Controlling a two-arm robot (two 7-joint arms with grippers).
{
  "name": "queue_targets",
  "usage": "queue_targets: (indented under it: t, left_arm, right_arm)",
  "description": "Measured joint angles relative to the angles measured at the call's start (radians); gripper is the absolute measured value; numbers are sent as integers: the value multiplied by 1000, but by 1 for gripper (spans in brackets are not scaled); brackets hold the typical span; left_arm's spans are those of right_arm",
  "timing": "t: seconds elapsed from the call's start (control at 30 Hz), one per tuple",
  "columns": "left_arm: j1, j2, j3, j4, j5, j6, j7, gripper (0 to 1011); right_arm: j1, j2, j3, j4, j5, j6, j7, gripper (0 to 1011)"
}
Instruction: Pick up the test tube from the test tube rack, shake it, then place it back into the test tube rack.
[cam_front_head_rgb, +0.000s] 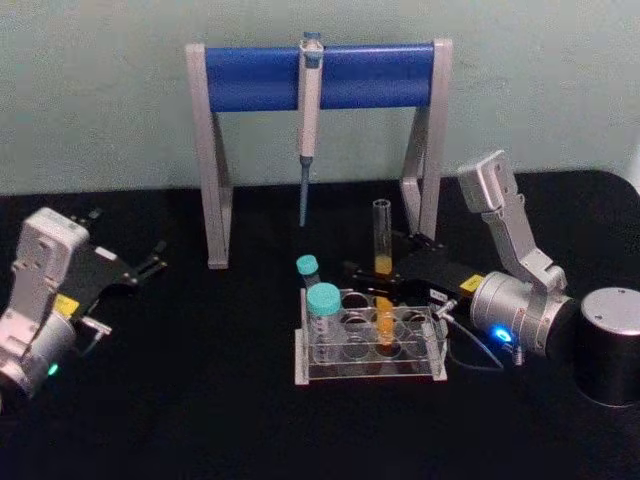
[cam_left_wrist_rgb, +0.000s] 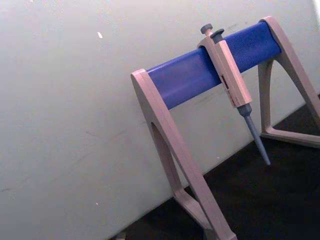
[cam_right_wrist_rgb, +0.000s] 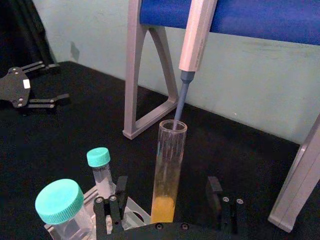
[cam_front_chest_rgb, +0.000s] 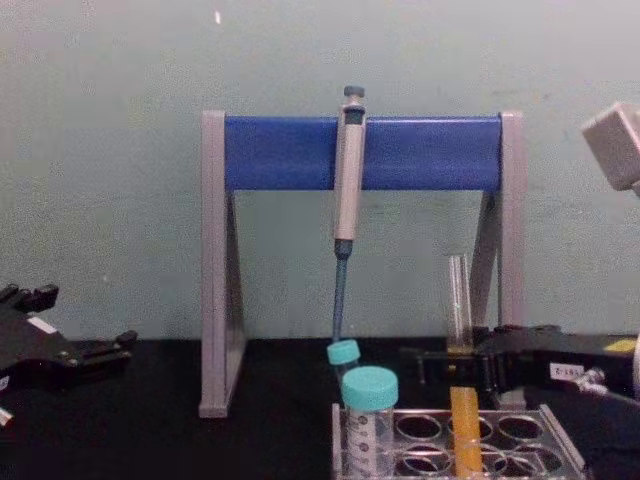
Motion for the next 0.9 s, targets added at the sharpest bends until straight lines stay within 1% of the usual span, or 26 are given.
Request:
queue_targets:
  t: [0.47,0.53,0.57,0.67,0.7,0.77,0.8,0.87,0.9]
  left_arm:
    - [0,0,0,0,0,0,0,1002]
    - [0,0,0,0,0,0,0,1001]
    - [0,0,0,0,0,0,0,1001]
    - [0,0,0,0,0,0,0,1001]
    - [0,0,0,0,0,0,0,1002]
    - [0,0,0,0,0,0,0,1001]
    - [0,0,0,0,0,0,0,1001]
    - [0,0,0,0,0,0,0,1001]
    - [0,0,0,0,0,0,0,1001]
  right_arm:
    - [-1,1,0,0,2,-1,0,1000]
    - [-1,1,1,0,3,-1,0,929]
    - [-1,1,1,0,3,-1,0,929]
    - [-1,1,1,0,4,-1,1,860]
    - [-1,1,1,0,4,-1,0,817]
    - [-1,1,1,0,4,-1,1,785]
    - [-1,1,1,0,4,-1,1,730]
    - [-1,1,1,-1,4,-1,1,686]
    - [-1,1,1,-1,4,-1,1,645]
